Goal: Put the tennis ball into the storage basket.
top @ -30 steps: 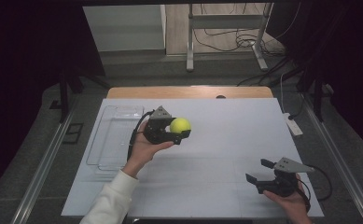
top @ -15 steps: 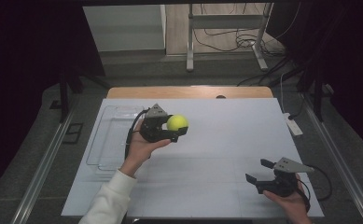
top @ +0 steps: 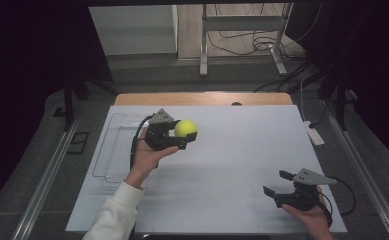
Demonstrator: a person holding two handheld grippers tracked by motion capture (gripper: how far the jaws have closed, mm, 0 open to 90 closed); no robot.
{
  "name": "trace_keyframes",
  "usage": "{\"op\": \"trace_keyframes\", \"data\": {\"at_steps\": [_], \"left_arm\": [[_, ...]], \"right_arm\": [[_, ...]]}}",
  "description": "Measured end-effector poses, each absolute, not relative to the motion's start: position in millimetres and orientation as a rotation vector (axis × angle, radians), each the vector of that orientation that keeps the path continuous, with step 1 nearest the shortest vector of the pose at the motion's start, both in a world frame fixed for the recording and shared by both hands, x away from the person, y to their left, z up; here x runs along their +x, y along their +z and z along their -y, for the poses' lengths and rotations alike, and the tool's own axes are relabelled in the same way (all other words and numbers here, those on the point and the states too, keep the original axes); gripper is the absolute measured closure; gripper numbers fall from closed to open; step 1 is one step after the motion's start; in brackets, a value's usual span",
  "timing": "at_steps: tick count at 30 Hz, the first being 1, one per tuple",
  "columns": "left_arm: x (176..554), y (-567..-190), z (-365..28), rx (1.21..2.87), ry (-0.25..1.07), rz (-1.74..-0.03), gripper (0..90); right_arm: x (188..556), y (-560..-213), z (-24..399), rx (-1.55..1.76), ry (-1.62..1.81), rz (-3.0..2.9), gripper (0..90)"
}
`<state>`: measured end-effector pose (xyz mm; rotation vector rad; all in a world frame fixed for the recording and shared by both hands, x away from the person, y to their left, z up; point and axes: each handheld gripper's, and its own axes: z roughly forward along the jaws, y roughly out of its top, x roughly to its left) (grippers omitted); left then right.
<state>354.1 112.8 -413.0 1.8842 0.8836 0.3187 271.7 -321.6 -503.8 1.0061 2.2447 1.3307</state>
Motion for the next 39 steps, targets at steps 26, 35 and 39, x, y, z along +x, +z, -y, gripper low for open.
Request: {"op": "trace_keyframes", "data": {"at_steps": [26,35,39], "left_arm": [[352.8,-403.7,-131.1,1.817,0.351,-0.911,26.7],[351.8,-400.1,-138.1,1.793,0.361,-0.921,26.6],[351.8,-399.0,-141.8,1.782,0.37,-0.929,26.6]], "right_arm": [[271.9,-504.0,321.4,1.004,1.328,-2.246,12.5],[272.0,-504.1,321.4,1.004,1.326,-2.247,12.5],[272.0,-504.1,321.2,1.003,1.325,-2.248,12.5]]}}
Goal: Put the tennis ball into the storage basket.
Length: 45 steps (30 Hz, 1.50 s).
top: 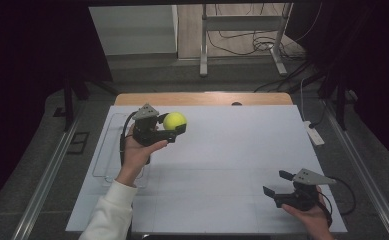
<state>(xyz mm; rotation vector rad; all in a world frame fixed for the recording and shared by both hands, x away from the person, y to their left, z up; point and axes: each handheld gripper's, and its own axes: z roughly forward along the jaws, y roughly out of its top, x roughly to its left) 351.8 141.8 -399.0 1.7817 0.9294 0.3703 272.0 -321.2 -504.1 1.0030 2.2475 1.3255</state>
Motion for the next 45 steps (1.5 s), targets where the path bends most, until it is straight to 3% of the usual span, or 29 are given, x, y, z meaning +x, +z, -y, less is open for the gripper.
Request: {"op": "trace_keyframes", "data": {"at_steps": [45], "left_arm": [[362.4,-406.1,-177.1,1.717,0.403,-1.05,26.6]], "right_arm": [[272.0,-504.1,321.6,1.007,1.325,-2.245,12.5]]}}
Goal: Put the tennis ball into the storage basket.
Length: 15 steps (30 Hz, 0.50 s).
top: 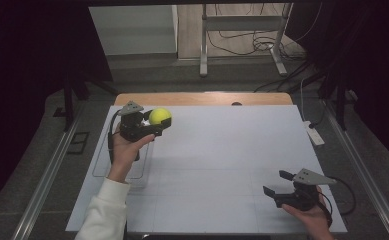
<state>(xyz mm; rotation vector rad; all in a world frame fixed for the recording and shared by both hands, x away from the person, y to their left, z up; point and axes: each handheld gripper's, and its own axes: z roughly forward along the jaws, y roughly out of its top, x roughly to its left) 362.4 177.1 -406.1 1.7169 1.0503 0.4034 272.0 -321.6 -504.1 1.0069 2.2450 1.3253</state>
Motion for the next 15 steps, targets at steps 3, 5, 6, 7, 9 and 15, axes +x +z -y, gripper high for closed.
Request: {"op": "trace_keyframes", "data": {"at_steps": [3,5,6,7,9,15], "left_arm": [[363.1,-406.5,-178.8,1.714,0.406,-1.056,26.6],[363.6,-407.0,-180.8,1.711,0.407,-1.062,26.7],[363.8,-407.1,-181.6,1.711,0.41,-1.065,26.6],[364.0,-407.3,-182.6,1.709,0.412,-1.068,26.6],[364.3,-407.5,-184.2,1.706,0.415,-1.071,26.6],[364.9,-407.8,-188.6,1.697,0.421,-1.085,26.6]], "right_arm": [[272.0,-504.1,321.7,1.008,1.326,-2.245,12.5],[271.9,-504.0,321.7,1.007,1.326,-2.245,12.5],[271.8,-504.0,321.6,1.007,1.325,-2.245,12.5],[271.8,-504.0,321.6,1.007,1.325,-2.245,12.5],[271.9,-504.0,321.7,1.007,1.325,-2.245,12.5],[272.0,-504.0,321.5,1.003,1.324,-2.246,12.4]]}}
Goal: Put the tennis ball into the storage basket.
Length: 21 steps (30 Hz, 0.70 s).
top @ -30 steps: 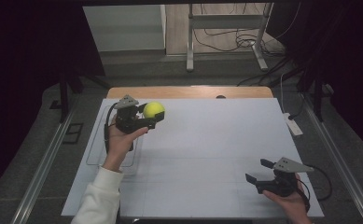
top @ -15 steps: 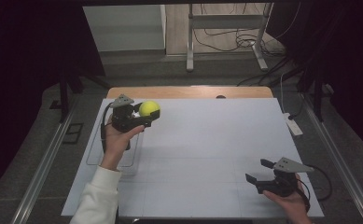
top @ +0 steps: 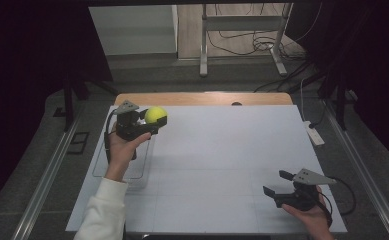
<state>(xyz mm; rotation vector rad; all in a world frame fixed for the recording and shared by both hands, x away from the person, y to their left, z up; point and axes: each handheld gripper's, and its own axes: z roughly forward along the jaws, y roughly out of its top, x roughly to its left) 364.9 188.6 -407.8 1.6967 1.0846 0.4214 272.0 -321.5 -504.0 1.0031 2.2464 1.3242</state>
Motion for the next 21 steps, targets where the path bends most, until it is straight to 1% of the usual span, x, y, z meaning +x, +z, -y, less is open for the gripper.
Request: {"op": "trace_keyframes", "data": {"at_steps": [21], "left_arm": [[367.4,-410.1,-210.6,1.645,0.449,-1.147,26.6]], "right_arm": [[271.5,-503.5,321.8,1.003,1.323,-2.242,12.5]]}}
